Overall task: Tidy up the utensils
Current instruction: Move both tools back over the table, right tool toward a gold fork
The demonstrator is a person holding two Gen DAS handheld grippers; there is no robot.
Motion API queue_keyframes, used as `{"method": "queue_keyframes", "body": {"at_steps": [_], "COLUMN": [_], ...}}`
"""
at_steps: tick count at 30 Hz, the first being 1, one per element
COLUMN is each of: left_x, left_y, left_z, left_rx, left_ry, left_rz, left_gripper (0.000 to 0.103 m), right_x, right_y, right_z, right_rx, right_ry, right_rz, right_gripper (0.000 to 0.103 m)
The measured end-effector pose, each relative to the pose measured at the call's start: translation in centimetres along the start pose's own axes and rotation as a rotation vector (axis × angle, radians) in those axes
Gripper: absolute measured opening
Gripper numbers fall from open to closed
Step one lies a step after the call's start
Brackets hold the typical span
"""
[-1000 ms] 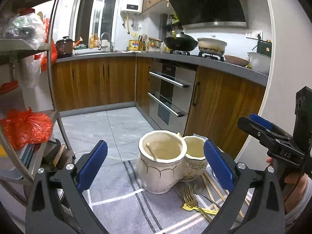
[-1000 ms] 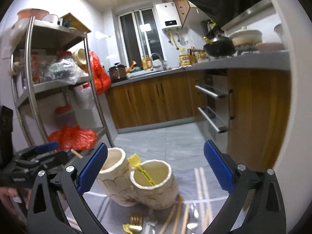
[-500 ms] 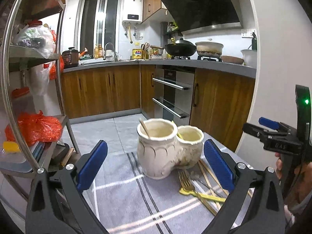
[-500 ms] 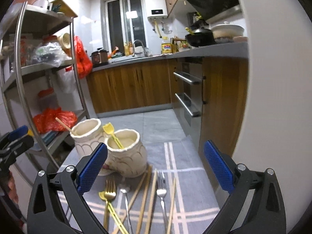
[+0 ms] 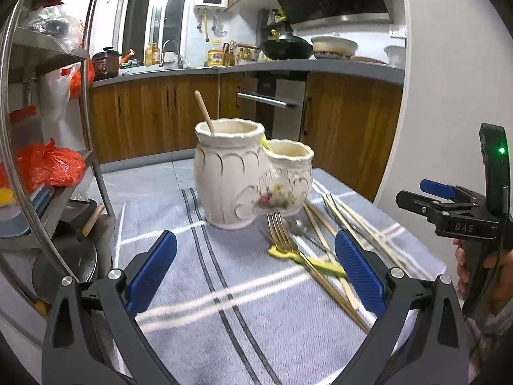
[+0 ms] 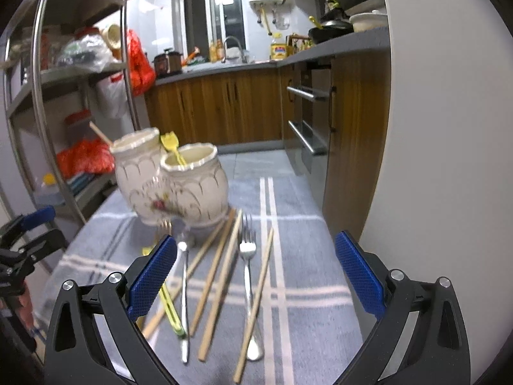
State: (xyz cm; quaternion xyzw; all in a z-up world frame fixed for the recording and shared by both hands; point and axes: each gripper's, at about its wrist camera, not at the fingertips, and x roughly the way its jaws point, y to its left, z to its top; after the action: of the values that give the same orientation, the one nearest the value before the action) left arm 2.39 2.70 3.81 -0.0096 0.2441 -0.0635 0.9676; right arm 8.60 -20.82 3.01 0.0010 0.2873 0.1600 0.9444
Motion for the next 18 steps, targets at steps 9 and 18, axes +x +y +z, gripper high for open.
{"method": "queue_keyframes", "body": {"at_steps": [9, 18], "left_x": [-0.1, -0.5], "left_y": [-0.1, 1.6], "left_z": [-1.9, -2.3], "left_rx": [0.009, 0.001], "left_ry": [-0.013, -0.034], "left_rz": [-0.017, -0.027], "left_gripper": [0.097, 0.097], "right_x": [1.6, 2.6], "right_y": [2.3, 7.1], "right_z": [-2.4, -3.0], "right_rx": [-0.063, -0.153], "right_ry": [0.101, 0.175], "right_rz": [0.040, 0.102], "right_gripper": [0.098, 0.098]}}
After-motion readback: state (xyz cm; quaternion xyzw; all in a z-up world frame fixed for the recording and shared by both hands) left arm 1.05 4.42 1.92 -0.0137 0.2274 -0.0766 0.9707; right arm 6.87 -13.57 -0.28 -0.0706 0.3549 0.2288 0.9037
